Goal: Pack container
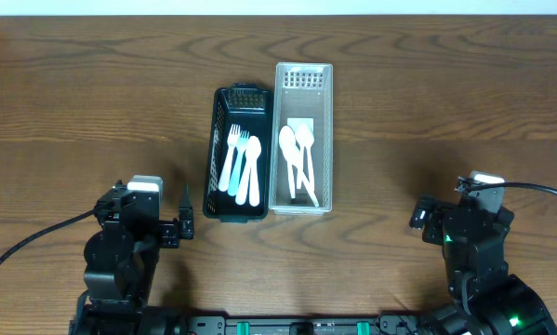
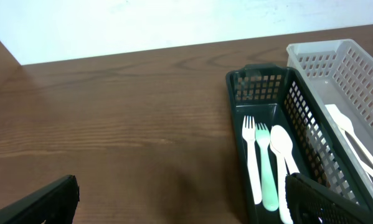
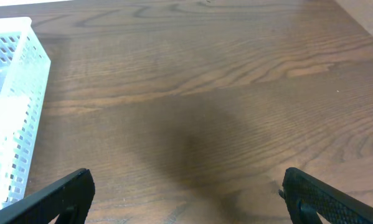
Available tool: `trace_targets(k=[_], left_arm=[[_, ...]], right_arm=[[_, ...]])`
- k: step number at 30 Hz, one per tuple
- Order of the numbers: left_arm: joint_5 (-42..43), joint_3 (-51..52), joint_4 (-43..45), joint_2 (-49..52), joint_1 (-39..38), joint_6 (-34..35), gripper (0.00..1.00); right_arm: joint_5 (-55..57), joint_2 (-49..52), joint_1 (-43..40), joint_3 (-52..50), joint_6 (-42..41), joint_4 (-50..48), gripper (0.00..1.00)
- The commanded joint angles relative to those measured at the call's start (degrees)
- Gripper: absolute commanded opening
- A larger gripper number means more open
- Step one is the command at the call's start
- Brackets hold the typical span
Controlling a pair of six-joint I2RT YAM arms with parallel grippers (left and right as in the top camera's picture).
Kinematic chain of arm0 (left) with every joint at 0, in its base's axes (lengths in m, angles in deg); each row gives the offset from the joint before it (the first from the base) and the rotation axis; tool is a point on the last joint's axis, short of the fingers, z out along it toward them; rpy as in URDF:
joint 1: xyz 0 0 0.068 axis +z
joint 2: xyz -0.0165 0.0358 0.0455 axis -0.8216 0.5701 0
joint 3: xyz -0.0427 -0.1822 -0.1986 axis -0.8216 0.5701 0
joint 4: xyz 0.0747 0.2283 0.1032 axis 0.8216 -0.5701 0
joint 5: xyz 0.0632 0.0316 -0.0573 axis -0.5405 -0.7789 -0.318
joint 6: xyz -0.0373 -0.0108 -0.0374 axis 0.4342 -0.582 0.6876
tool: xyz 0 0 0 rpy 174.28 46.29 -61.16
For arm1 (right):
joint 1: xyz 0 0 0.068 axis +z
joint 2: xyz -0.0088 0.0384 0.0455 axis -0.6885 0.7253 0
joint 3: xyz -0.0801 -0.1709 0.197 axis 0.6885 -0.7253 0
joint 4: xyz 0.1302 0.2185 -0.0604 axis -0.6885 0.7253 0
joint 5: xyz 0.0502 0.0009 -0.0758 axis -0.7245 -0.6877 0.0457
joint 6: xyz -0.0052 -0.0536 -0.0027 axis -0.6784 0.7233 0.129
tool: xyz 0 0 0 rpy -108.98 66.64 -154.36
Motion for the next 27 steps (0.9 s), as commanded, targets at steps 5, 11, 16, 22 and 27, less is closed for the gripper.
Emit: trace_targets(k=[5, 11, 16, 22, 27], left_arm=[[-0.6, -0.1, -0.2, -0.4, -0.3, -1.2, 0.98], [-0.6, -0.1, -0.2, -0.4, -0.3, -1.2, 0.98], [-0.6, -0.1, -0.2, -0.4, -0.3, -1.2, 0.98], [-0.7, -0.1, -0.2, -0.4, -0.3, -1.2, 0.98], [-0.6, -0.1, -0.2, -0.4, -0.3, -1.2, 0.98]], right_arm=[[1.4, -7.4, -8.6, -0.5, 0.4, 1.7, 0.99], [-7.6, -22.6, -15.7, -1.0, 2.9, 11.9, 0.99], [-12.2, -30.3, -17.9, -8.5, 12.3, 0.6, 0.99], [-14.5, -31.6, -17.4, -26.0, 16.4, -31.9, 0.99], [-18.0, -31.6, -17.5, -37.4, 16.4, -45.8, 0.99]])
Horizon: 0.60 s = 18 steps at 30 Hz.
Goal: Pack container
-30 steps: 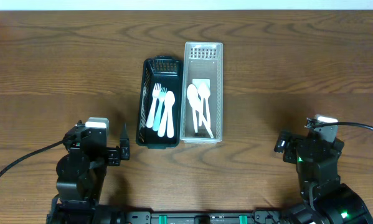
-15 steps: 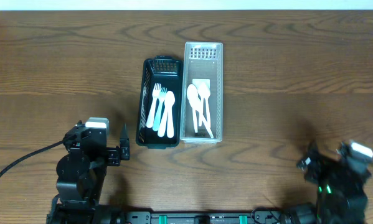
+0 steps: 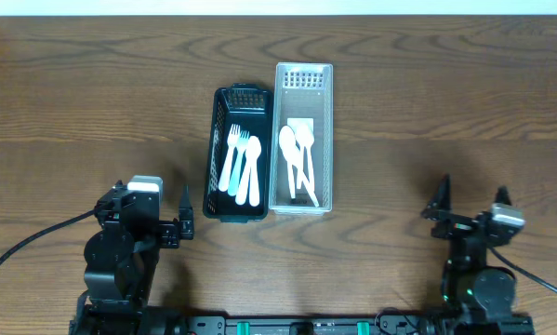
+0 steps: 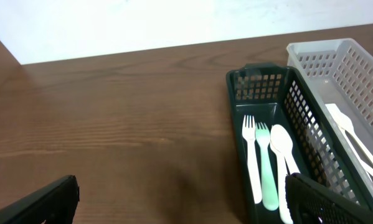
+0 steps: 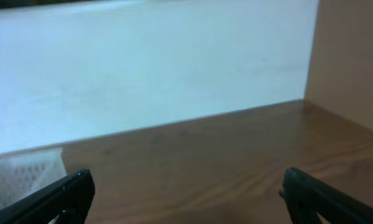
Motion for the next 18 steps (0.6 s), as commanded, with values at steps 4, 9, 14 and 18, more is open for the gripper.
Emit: trace_targets(k=[4, 9, 14, 18], left_arm=[[-0.7, -0.2, 0.0, -0.4, -0.3, -1.2, 0.98], [-0.7, -0.2, 0.0, -0.4, -0.3, -1.2, 0.98], [-0.6, -0.2, 0.0, -0.4, -0.3, -1.2, 0.98], [-0.6, -0.2, 0.0, -0.4, -0.3, -1.2, 0.98]], right_arm=[[-6.9, -0.4, 0.1, -4.5, 4.9, 2.4, 0.99], [-7.5, -0.4, 0.1, -4.5, 4.7, 2.3, 0.99], [-7.4, -0.4, 0.1, -4.5, 4.7, 2.3, 0.99], [-7.4, -0.4, 0.1, -4.5, 4.7, 2.3, 0.99]])
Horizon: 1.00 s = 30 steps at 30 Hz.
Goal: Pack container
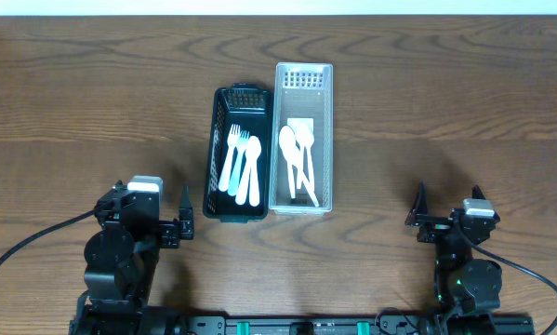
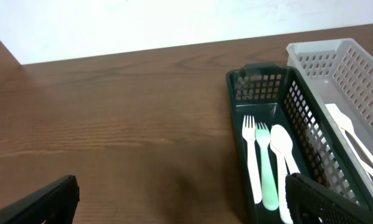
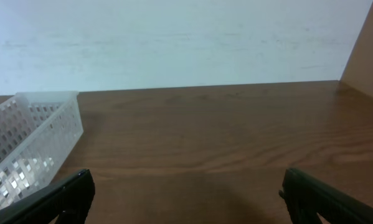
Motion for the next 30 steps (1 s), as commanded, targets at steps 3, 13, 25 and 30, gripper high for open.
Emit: trace_targets(k=[3, 13, 25, 30], left_arm=[[-0.6, -0.2, 0.0, -0.3, -0.3, -1.1, 0.98], [-0.6, -0.2, 0.0, -0.3, -0.3, -1.1, 0.98], [3.7, 1.7, -14.0, -14.3, -0.3, -2.2, 0.98], [4.0, 11.5, -3.0, -20.4, -0.3, -1.8, 0.98]], right_arm=[[-0.6, -0.6, 0.1, -0.3, 1.0, 0.2, 0.99], [-0.6, -0.6, 0.1, -0.3, 1.0, 0.2, 0.99], [-0.6, -0.6, 0.1, -0.3, 1.0, 0.2, 0.99], [-0.6, -0.5, 0.1, -0.3, 1.0, 0.2, 0.99]])
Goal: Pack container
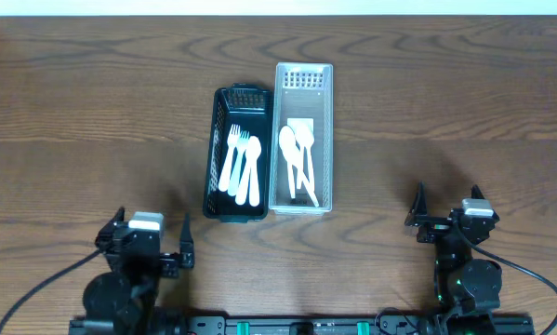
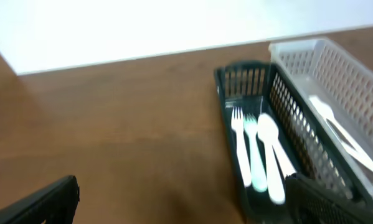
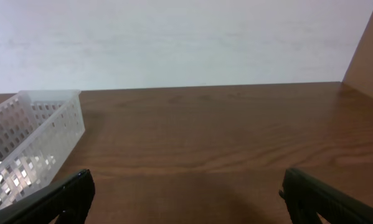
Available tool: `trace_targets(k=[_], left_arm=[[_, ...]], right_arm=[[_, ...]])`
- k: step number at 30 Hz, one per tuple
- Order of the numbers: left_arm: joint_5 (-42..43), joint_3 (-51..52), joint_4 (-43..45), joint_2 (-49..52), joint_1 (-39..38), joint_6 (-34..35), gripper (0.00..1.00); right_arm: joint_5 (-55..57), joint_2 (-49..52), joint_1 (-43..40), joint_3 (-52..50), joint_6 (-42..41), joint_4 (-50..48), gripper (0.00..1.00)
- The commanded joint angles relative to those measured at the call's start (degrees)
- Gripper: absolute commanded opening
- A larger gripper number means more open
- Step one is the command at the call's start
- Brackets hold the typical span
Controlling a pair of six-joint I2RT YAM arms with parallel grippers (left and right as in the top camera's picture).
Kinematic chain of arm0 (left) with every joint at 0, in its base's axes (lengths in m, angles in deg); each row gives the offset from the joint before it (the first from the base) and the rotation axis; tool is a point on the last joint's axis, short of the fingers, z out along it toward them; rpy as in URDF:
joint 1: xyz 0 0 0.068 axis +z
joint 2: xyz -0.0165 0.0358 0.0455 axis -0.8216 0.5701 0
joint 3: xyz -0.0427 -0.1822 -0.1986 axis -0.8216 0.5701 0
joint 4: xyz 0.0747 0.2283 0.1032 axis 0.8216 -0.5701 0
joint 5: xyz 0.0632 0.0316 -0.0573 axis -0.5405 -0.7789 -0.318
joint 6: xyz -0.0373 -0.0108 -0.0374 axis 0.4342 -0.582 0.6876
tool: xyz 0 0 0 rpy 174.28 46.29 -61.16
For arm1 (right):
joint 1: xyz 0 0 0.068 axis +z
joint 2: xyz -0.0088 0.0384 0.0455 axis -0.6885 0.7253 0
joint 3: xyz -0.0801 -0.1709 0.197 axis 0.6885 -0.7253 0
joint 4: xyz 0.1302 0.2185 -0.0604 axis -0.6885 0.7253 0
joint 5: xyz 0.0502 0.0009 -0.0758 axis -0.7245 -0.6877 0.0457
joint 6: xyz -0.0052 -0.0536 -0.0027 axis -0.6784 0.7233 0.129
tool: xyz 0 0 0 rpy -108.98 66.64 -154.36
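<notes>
A dark green basket [image 1: 235, 154] holds two white forks, a pale green fork and a white spoon [image 1: 241, 167]. Touching its right side, a white basket [image 1: 303, 140] holds white spoons [image 1: 298, 158]. My left gripper [image 1: 152, 244] is low near the front edge, open and empty, short of the dark basket [image 2: 242, 71]; its view is blurred. My right gripper [image 1: 444, 212] is open and empty at the front right, with the white basket [image 3: 30, 137] far to its left. Both sets of fingers [image 2: 37, 199] [image 3: 323, 199] stand wide apart over bare wood.
Brown wooden table [image 1: 445, 93] runs to a white wall at the back. A wooden side panel [image 3: 370, 50] rises at the far right of the right wrist view. Cables trail from both arm bases at the front edge.
My left arm has drawn back toward the front edge and sits lower; its view is now blurred, with the baskets shifted left. The right arm and the cutlery have not moved.
My right arm first stood raised, its camera looking down at bare table beside the white basket. Then it was folded low at the front edge, and then settled facing the white basket. The left arm held still until it drew back just now. Both baskets kept their contents.
</notes>
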Motion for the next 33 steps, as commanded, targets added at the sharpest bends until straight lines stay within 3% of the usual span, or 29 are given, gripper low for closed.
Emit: trace_targets(k=[1, 8, 10, 19, 33], left_arm=[[1.2, 8.0, 8.2, -2.6, -0.3, -0.3, 0.98], [1.1, 22.8, 38.5, -2.8, -0.3, -0.3, 0.98], [1.1, 25.6, 42.8, -2.8, -0.3, -0.3, 0.98], [1.1, 25.5, 30.7, -2.6, -0.3, -0.3, 0.98], [1.1, 25.4, 31.0, -1.1, -0.3, -0.3, 0.98]], right_arm=[[-0.3, -0.5, 0.1, -0.3, 0.6, 0.2, 0.99], [-0.3, -0.5, 0.1, -0.3, 0.7, 0.2, 0.99], [-0.3, -0.5, 0.1, -0.3, 0.7, 0.2, 0.99], [-0.3, -0.5, 0.1, -0.3, 0.6, 0.2, 0.99], [-0.3, -0.5, 0.1, -0.3, 0.6, 0.2, 0.99]])
